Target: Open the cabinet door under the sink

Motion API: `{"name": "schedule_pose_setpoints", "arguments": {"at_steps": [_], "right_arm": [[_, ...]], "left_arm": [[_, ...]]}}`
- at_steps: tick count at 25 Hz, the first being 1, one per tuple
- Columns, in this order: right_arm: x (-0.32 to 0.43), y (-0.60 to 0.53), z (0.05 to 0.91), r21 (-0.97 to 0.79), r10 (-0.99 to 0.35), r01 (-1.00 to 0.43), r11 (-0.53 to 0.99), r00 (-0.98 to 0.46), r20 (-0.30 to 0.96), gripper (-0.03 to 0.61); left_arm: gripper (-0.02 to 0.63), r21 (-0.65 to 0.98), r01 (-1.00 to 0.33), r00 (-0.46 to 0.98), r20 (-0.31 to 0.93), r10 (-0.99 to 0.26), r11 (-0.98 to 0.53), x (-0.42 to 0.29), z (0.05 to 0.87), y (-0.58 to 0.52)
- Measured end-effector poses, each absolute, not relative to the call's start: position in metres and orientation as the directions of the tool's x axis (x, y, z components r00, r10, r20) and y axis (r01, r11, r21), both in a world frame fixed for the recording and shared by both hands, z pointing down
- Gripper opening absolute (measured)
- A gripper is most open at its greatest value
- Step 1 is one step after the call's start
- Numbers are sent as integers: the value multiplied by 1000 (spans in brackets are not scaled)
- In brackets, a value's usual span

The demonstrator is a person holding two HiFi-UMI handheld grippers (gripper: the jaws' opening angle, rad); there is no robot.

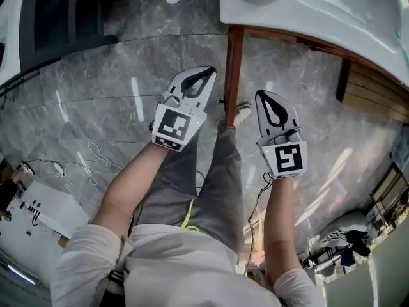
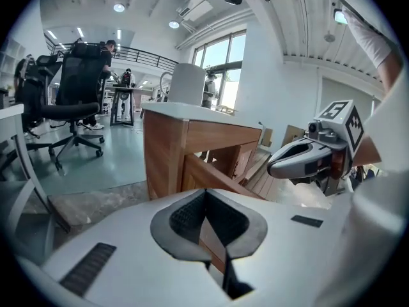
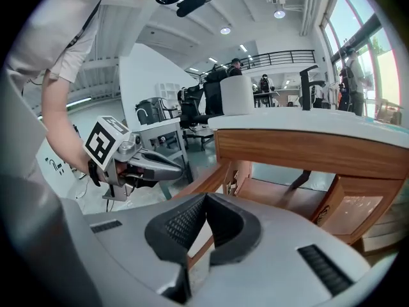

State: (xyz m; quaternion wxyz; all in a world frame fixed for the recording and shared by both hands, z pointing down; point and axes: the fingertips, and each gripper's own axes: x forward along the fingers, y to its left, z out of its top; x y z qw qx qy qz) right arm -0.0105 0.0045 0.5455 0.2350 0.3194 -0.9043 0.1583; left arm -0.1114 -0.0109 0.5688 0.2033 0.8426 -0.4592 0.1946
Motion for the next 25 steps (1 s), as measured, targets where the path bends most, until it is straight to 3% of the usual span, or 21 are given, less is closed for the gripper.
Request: {"name": "schedule_pose_setpoints", "arguments": {"at_steps": [25], "right_arm": [[1,-12,298,-40,-679,-761,647,-599,424,31]], "left_arm": [[15,112,-761,639,296,-710,-639,-61,302,-53]]}}
